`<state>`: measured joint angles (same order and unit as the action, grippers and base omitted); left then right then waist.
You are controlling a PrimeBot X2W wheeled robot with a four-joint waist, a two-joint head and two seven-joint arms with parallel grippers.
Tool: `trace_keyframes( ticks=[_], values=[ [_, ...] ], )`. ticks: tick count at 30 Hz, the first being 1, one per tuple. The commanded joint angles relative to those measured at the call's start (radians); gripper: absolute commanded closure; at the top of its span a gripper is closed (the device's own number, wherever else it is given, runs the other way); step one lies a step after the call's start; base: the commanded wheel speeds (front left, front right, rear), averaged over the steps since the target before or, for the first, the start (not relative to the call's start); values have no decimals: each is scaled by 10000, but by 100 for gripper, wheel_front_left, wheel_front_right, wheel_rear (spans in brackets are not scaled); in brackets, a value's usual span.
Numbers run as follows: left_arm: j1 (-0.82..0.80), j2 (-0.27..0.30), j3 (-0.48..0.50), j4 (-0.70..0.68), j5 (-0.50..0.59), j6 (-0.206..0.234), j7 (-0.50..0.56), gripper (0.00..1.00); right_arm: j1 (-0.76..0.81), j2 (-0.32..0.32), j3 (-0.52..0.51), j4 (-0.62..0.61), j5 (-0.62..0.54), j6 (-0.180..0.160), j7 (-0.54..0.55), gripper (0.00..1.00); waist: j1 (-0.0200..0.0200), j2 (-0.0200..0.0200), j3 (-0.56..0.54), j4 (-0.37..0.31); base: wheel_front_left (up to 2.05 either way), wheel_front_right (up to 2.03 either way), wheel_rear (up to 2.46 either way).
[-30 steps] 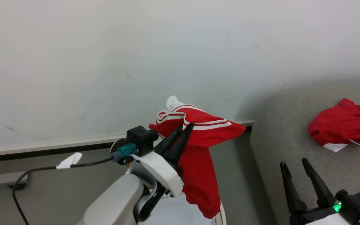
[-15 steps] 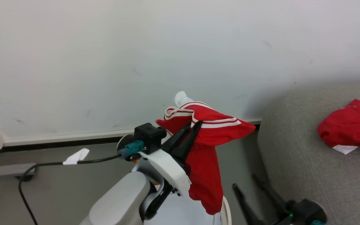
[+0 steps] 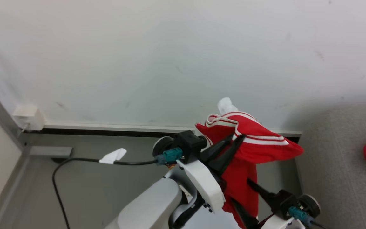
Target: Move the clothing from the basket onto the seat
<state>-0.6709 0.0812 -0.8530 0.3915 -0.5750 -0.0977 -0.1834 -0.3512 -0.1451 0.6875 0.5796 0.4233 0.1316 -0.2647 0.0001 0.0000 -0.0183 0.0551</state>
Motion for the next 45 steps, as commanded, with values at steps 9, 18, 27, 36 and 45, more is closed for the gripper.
trace_keyframes(
  ticks=[9, 18, 27, 36, 45],
  values=[
    [108, -186, -646, -415, -377, -147, 194, 100, -719, 94, -516, 1299, -368, -19, 8, 0, -1, 0, -93, 1059, 0, 0, 0],
    [74, -98, -666, -433, -505, -53, 222, 100, -985, 196, -638, 1842, 250, -19, 8, 100, -1, 0, -47, 1351, 0, 0, 0],
    [286, 234, -415, 8, -615, 202, -6, 100, -391, 265, -1702, 339, 823, -19, 5, 100, -1, 0, 24, 996, 0, 0, 0],
    [770, 342, -656, -6, -703, 118, -179, 0, 329, 294, -2829, -1201, 1615, -19, 4, 100, -1, 0, 86, 491, 0, 0, 0],
    [1076, 446, -820, -353, -658, 145, -389, 0, 692, -89, -3751, -1999, 1667, -19, 5, 100, -1, 0, 83, -659, 0, 0, 0]
  ],
)
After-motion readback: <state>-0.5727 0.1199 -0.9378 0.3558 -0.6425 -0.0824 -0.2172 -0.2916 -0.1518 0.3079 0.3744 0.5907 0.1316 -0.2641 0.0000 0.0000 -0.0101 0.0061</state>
